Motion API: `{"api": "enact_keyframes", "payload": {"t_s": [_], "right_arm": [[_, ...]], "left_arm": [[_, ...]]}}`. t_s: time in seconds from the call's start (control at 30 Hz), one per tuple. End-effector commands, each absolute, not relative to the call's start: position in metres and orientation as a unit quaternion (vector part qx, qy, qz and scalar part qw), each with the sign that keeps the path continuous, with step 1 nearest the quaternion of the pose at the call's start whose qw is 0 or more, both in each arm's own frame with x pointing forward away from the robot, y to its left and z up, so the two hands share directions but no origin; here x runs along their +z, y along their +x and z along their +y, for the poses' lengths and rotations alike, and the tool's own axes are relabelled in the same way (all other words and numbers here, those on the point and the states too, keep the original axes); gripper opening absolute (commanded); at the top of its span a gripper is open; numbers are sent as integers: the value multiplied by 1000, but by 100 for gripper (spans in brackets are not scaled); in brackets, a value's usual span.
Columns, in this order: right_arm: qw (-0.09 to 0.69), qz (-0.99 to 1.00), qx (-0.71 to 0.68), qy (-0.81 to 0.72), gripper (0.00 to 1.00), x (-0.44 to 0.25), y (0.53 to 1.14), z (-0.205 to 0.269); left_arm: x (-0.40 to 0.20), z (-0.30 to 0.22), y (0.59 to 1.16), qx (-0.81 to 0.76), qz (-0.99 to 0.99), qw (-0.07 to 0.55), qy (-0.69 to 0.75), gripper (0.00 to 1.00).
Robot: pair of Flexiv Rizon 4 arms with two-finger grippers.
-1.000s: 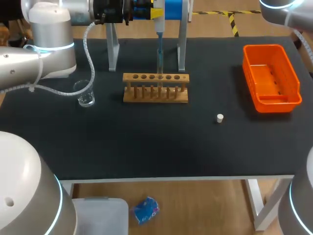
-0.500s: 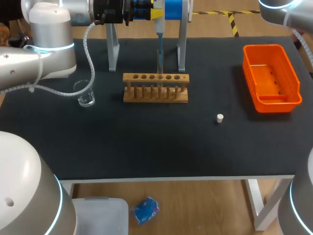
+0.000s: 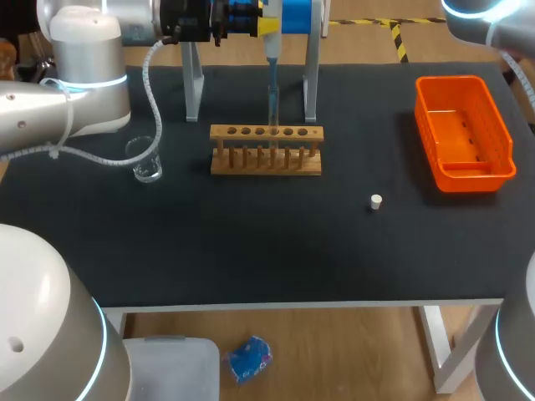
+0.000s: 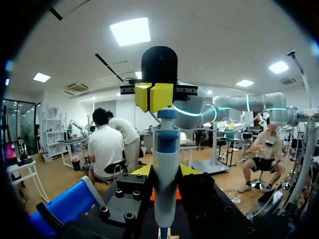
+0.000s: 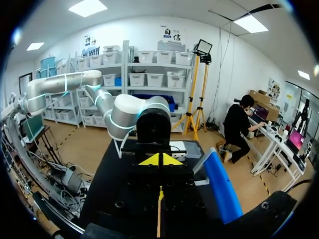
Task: Invert the test tube, pick up the pipette, mount the tip to pipette, aspirate from beaker and dispense into the tube, eject the tip, return the pipette, and cap with the stopper.
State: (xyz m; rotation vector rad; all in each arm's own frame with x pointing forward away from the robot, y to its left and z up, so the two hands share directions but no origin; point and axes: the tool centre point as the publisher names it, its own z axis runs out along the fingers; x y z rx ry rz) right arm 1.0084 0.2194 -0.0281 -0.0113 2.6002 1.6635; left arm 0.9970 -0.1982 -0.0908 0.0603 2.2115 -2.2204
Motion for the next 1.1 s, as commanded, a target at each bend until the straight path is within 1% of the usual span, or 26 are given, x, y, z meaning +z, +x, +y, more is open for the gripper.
{"api": "enact_keyframes", "payload": {"t_s": [0.03,0.5,1.1], "right_arm": [[23,844,536,-3,0,-38,1006,219],[15,849,528,-1,0,-47,1003,218],[34,841,539,5,0,-31,1011,213]], "left_arm": [[-86,-198,998,-709,705,5,18,0],[-86,-198,998,-709,705,5,18,0],[-86,-198,998,-709,705,5,18,0]]}}
